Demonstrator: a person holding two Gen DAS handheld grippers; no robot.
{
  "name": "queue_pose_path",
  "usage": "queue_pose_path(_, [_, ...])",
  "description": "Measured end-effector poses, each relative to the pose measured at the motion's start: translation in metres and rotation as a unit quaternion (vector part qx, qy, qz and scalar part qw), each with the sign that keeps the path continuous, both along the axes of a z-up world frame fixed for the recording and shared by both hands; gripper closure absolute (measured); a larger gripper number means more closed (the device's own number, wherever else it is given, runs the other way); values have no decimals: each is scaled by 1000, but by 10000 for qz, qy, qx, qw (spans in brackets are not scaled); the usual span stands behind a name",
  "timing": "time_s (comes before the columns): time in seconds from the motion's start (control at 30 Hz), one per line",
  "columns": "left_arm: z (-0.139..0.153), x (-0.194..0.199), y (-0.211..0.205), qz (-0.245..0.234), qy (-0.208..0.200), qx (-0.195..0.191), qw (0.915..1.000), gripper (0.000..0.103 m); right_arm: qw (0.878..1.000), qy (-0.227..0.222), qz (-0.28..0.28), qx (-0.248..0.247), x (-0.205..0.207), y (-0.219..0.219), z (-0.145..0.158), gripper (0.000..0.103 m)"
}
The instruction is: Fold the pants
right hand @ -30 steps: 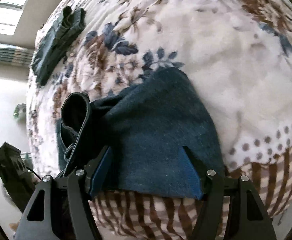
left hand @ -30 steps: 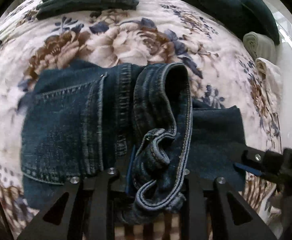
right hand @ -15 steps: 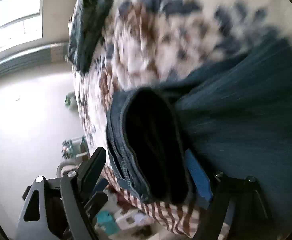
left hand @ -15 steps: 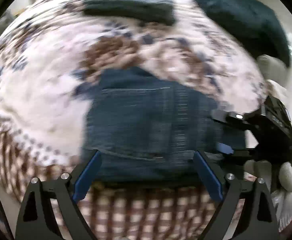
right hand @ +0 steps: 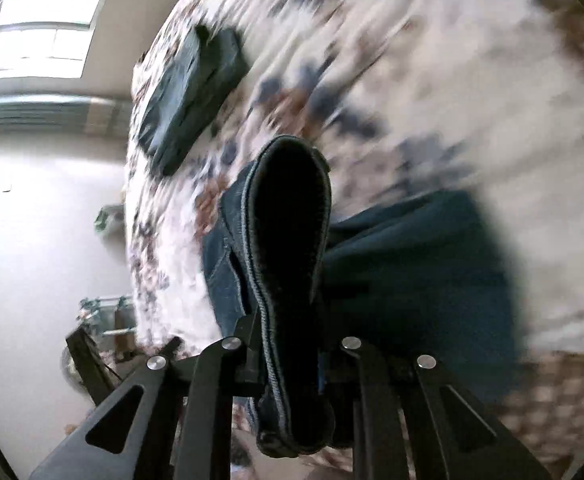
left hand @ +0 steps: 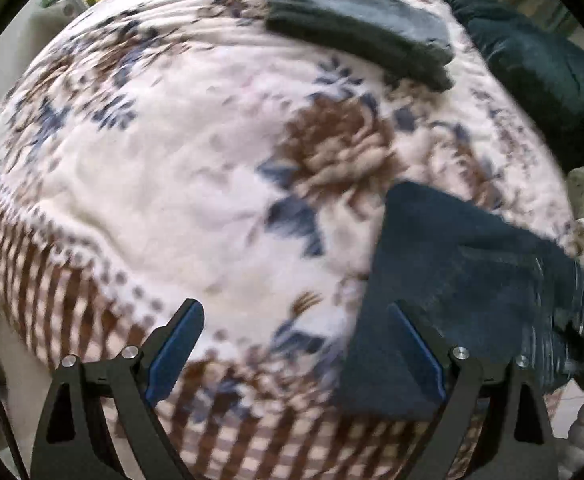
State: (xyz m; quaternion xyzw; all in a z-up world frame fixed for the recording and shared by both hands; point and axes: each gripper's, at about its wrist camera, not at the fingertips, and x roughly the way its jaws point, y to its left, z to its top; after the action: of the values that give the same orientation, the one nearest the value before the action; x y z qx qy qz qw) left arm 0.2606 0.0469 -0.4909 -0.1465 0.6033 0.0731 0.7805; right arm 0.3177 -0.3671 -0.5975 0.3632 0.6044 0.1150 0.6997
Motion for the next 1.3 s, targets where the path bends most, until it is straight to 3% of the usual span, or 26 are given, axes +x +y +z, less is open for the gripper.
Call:
queue_pose_path(0.17, [-12,37,-34,-401,23,-551,9977,10,9967,500,-249,-596,-21,-80,-18,85])
queue_pose_path(0.23, [-28,56,-52,-588,178,-735,9954,10,9965,725,-274,-312,-29,-99,-40,84])
queue_pose_path(0.33, [-63,83,-74,-679,600,-1108,9897,10,9930,1006,-552,-288,-28,-108,-58,57])
queue_pose_path(0.4, [-82,99,-83,-723,808,-1230,9865,10,9932,858,-701,-352,-33,-115,-50,42])
queue_pose_path(0.43, [-93,108,-88,-741,907,-1291,9847,10,9936,739,-791,-313,-36,-116,-46,30])
queue_pose_path(0.47, [-99,114,-91,-771,942,-1344,9834,10,9938,650,-876,-230,-39,-116,-43,28])
queue_pose_path(0.53, [-106,123,-95,-804,874,-1407,9829,10,9937,650,-897,-152,-44,-113,-45,28])
queue_pose_path(0.57, [-106,128,-98,-881,768,-1422,9829,15,9933,748,-864,-144,-45,-109,-50,28])
queue_pose_path(0.6, [-105,129,-99,-939,667,-1465,9825,22,9933,819,-804,-155,-45,-104,-57,28])
queue_pose_path(0.63, [-104,130,-102,-1067,539,-1624,9795,47,9935,845,-743,-172,-45,-99,-61,32])
queue_pose_path(0.67, [-104,132,-104,-1119,549,-1616,9790,50,9936,818,-739,-249,-45,-96,-66,50])
queue_pose_path(0.73, [-110,135,-99,-1092,598,-1705,9775,56,9926,783,-848,-388,-45,-97,-76,68])
queue_pose_path(0.77, [-116,137,-93,-1044,634,-1834,9754,57,9874,949,-1126,-576,-47,-105,-83,69])
queue_pose_path(0.87, [-125,141,-88,-1096,758,-1971,9713,53,9774,1381,-1598,-126,-54,-117,-110,67])
queue_pose_path(0.97, [-99,135,-98,-1446,789,-1698,9716,49,9779,1453,-1502,-92,-53,-115,-95,54])
queue_pose_path(1.1, [-56,88,-90,-1614,546,-1556,9730,44,9780,1246,-1645,-315,-76,-119,-53,47])
queue_pose_path(1.2, [-52,53,-92,-1674,560,-1297,9757,39,9691,1527,-1913,-303,-104,-114,-46,47])
queue_pose_path(1.23, [-56,42,-95,-1700,624,-1209,9760,39,9679,1511,-2006,71,-110,-108,-53,47])
queue_pose_path(1.3, [-70,27,-102,-1674,816,-1178,9754,39,9666,1432,-2095,353,-109,-99,-64,47])
